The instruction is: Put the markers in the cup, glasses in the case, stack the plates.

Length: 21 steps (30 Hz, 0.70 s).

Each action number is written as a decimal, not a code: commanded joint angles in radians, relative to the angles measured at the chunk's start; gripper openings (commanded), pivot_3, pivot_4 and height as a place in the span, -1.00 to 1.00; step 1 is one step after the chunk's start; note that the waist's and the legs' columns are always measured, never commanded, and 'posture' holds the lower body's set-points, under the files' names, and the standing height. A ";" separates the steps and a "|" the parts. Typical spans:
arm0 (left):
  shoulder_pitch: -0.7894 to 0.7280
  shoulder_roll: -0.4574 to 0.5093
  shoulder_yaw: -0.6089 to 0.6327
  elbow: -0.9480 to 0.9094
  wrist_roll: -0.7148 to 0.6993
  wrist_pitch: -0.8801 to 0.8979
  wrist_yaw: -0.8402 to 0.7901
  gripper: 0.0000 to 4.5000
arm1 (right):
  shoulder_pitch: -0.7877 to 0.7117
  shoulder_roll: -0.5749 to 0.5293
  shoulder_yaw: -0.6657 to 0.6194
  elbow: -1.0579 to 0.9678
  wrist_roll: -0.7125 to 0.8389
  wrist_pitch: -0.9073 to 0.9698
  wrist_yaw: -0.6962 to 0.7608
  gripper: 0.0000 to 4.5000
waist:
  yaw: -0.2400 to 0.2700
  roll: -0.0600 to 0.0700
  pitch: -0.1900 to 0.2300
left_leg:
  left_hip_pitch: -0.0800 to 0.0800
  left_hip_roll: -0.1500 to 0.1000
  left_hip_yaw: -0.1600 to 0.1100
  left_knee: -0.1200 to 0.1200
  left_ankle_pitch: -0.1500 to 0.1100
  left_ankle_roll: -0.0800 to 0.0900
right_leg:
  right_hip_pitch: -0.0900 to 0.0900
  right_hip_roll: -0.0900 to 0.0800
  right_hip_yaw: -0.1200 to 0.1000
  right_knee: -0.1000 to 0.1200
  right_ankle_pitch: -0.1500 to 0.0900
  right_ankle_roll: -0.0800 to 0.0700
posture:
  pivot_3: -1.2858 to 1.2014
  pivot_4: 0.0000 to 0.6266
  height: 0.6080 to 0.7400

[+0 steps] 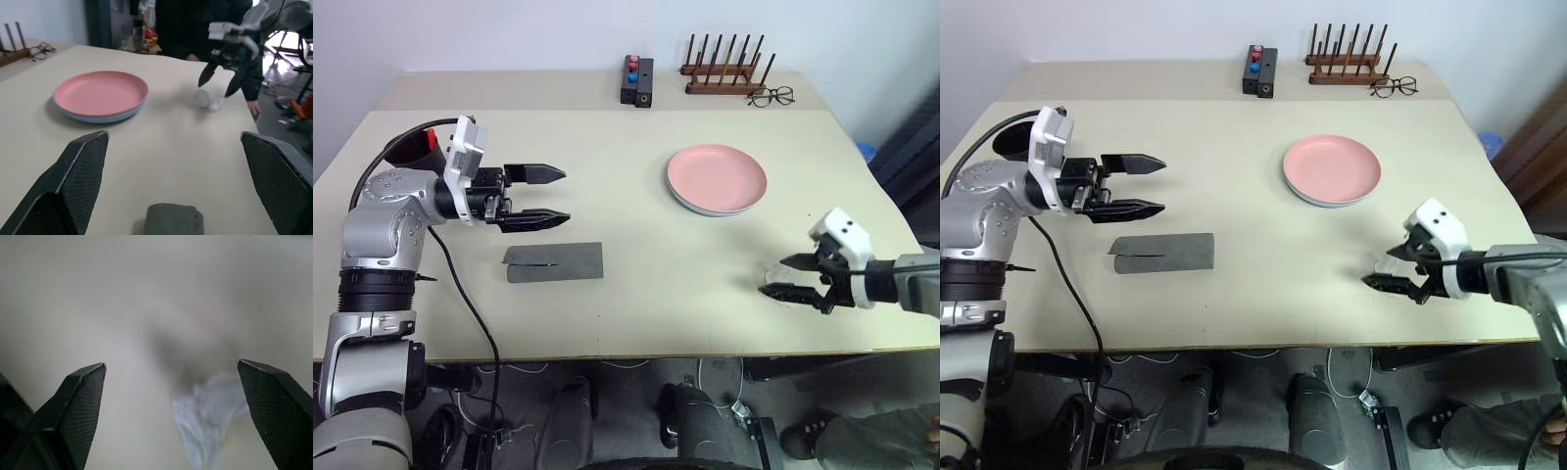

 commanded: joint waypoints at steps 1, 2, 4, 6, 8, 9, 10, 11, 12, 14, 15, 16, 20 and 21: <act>-0.004 0.021 0.004 -0.029 -0.006 -0.009 -0.011 1.00 | -0.007 0.007 0.016 0.029 -0.062 -0.112 -0.020 0.93 | 0.001 0.000 0.000 | 0.000 0.000 0.000 0.000 0.000 0.000 | 0.000 0.000 0.000 0.000 0.000 0.000 | 0.03 -0.52 1.00; -0.004 0.023 0.005 -0.028 -0.006 -0.010 -0.012 1.00 | -0.009 0.010 0.026 0.040 -0.073 -0.134 -0.018 0.93 | 0.001 0.000 0.000 | 0.000 0.000 0.000 0.000 0.000 0.000 | 0.000 0.000 0.000 0.000 0.000 0.000 | 0.03 -0.52 1.00; -0.002 0.028 0.005 -0.031 -0.004 -0.012 -0.011 1.00 | -0.004 0.006 0.057 0.065 -0.114 -0.192 -0.016 0.93 | 0.002 0.000 0.000 | 0.000 0.000 0.000 0.001 0.000 0.000 | 0.000 0.000 0.000 0.000 0.000 0.000 | 0.03 -0.52 1.00; 0.000 0.033 0.007 -0.031 -0.002 -0.015 -0.008 1.00 | -0.005 0.013 0.072 0.083 -0.120 -0.204 -0.007 0.93 | 0.002 0.000 0.000 | -0.001 0.000 0.000 0.000 0.000 0.000 | 0.000 0.000 0.000 0.000 0.000 0.000 | 0.03 -0.52 1.00; 0.003 0.036 0.008 -0.033 -0.002 -0.016 -0.004 1.00 | -0.006 0.011 0.098 0.108 -0.152 -0.238 -0.005 0.93 | 0.002 0.000 0.000 | -0.001 0.000 0.000 0.001 0.000 0.000 | 0.000 0.000 0.000 -0.001 0.000 0.000 | 0.03 -0.52 1.00; 0.005 0.039 0.009 -0.036 -0.003 -0.015 -0.002 1.00 | -0.002 0.003 0.112 0.122 -0.175 -0.259 -0.004 0.93 | 0.002 0.000 0.000 | -0.001 0.000 0.000 0.001 0.000 0.000 | 0.000 0.000 0.000 -0.001 0.000 0.000 | 0.03 -0.52 1.00; 0.007 0.040 0.010 -0.039 -0.004 -0.015 -0.001 1.00 | 0.001 -0.002 0.119 0.135 -0.187 -0.268 0.000 0.93 | 0.002 0.000 0.000 | -0.001 0.000 0.000 0.001 0.000 0.000 | 0.000 0.000 0.000 0.000 0.000 0.000 | 0.03 -0.52 1.00; 0.009 0.041 0.011 -0.042 -0.004 -0.017 0.002 1.00 | 0.001 -0.001 0.120 0.142 -0.184 -0.270 0.009 0.93 | 0.002 0.000 0.000 | -0.001 0.000 0.000 0.000 0.000 0.000 | 0.000 0.000 0.000 0.000 0.000 0.000 | 0.03 -0.52 1.00; 0.010 0.041 0.012 -0.044 -0.005 -0.017 0.004 1.00 | -0.002 0.002 0.118 0.149 -0.181 -0.272 0.017 0.93 | 0.002 0.000 0.000 | -0.001 0.000 0.000 0.000 0.000 0.000 | 0.000 0.000 0.000 0.000 0.000 0.000 | 0.03 -0.52 1.00; 0.013 0.041 0.014 -0.046 -0.004 -0.021 0.010 1.00 | -0.017 0.013 0.116 0.164 -0.181 -0.275 0.018 0.59 | 0.002 0.000 0.000 | -0.001 0.000 0.000 0.000 0.000 0.000 | 0.000 0.000 0.000 0.000 0.000 0.000 | 0.03 -0.52 1.00; 0.013 0.041 0.014 -0.047 -0.004 -0.021 0.013 1.00 | -0.023 0.016 0.115 0.171 -0.182 -0.273 0.018 0.38 | 0.002 0.000 0.000 | -0.001 0.000 0.000 0.000 0.000 0.000 | 0.000 0.000 0.000 0.000 0.000 0.000 | 0.03 -0.52 1.00; 0.014 0.041 0.014 -0.048 -0.005 -0.021 0.015 1.00 | -0.025 0.016 0.118 0.178 -0.186 -0.277 0.021 0.18 | 0.002 0.000 0.000 | -0.001 0.000 0.000 0.000 0.000 0.000 | 0.000 0.000 0.000 0.000 0.000 0.000 | 0.03 -0.52 1.00; 0.016 0.040 0.014 -0.052 -0.007 -0.020 0.023 1.00 | -0.018 0.011 0.128 0.200 -0.207 -0.303 0.034 -0.79 | 0.002 0.000 0.000 | -0.001 0.000 0.000 0.000 0.000 0.000 | 0.000 0.000 0.000 0.000 0.000 0.000 | 0.03 -0.52 1.00; 0.015 0.039 0.013 -0.052 -0.007 -0.021 0.025 1.00 | -0.017 0.012 0.127 0.202 -0.209 -0.307 0.037 -0.99 | 0.002 0.000 0.000 | -0.001 0.000 0.000 0.000 0.000 0.000 | 0.000 0.000 0.000 0.000 0.000 0.000 | 0.03 -0.52 1.00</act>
